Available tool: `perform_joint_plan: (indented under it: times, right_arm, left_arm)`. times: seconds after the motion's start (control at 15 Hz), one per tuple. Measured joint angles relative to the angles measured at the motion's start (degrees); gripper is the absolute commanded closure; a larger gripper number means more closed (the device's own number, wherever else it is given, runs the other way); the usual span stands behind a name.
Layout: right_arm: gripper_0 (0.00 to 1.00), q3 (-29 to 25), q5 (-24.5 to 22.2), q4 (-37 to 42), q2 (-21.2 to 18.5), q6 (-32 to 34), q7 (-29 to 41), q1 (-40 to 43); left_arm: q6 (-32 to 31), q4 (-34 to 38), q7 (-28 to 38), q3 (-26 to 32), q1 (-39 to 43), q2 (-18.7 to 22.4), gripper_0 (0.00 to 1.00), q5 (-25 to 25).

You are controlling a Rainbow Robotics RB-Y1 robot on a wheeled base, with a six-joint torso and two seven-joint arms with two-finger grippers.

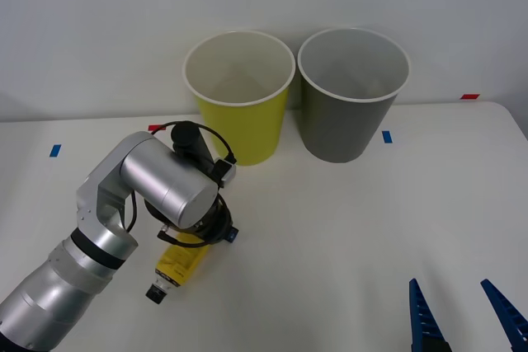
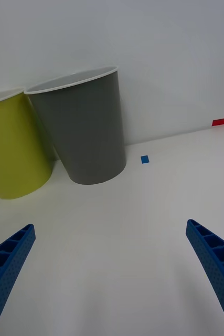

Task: Put cans in the gray bin and PET bottles in the light green bin.

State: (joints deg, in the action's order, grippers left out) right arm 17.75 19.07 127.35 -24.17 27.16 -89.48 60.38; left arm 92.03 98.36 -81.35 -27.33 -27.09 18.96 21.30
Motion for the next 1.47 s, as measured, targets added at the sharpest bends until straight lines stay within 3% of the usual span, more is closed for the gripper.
perform_joint_plan:
  times: [0.87,1.2,1.47]
  right_arm:
    - [0.00,0.00,0.00,0.00,0.00,0.00,0.01,0.00]
    - [0.00,0.00,0.00,0.00,0.00,0.00,0.00,0.00]
    - [0.00,0.00,0.00,0.00,0.00,0.00,0.01,0.00]
  left_arm:
    - [-0.48,2.75,-2.27,1.40,0.13,1.96,1.00,3.73]
    - [-0.22,7.04,-10.35,5.13,2.19,2.24,1.00,4.15]
    - [1.29,14.65,-9.92,9.50,3.05,2.73,1.00,7.29]
